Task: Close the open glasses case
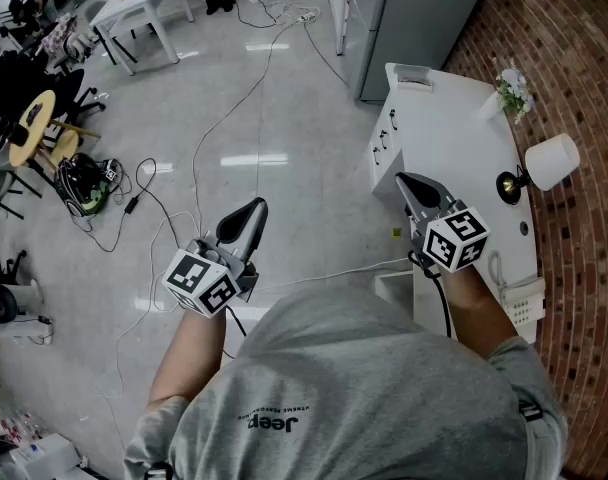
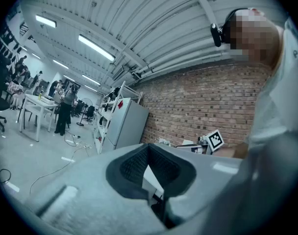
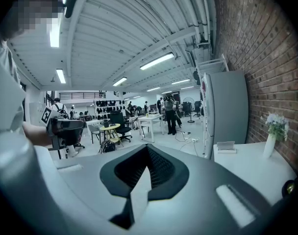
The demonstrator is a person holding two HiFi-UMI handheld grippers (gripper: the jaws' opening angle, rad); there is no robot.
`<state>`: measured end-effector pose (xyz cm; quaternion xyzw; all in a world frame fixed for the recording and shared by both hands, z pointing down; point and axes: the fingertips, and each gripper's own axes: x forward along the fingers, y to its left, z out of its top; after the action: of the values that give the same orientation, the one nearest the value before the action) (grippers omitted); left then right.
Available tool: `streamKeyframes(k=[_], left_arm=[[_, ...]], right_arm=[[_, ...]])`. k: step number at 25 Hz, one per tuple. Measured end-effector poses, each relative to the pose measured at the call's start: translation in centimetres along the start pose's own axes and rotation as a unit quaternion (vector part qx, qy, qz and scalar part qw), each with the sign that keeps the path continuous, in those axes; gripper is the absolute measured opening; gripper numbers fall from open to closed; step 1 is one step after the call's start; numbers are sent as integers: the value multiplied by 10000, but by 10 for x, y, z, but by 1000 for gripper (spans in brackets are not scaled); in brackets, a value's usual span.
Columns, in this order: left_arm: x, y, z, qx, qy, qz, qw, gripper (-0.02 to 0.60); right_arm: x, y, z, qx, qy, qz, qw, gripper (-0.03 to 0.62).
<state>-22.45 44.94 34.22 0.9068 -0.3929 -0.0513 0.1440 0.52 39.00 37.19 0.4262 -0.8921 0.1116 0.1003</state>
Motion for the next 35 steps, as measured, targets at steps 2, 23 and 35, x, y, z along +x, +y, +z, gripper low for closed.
streamKeyframes(k=[2,23,35], left_arm=[[-1,1,-3,18,3,6,10000,-3],[6,-6,1,42,-26,60,10000,-3],[53,-48,2,287,4,143,9995,-3]], right_arm=[[-1,0,0,-15,-1,11,10000,8],[-10,-19,6,91,-136,-87,9998,9],[-40,-62,9,-144,-236,99,9996,9]])
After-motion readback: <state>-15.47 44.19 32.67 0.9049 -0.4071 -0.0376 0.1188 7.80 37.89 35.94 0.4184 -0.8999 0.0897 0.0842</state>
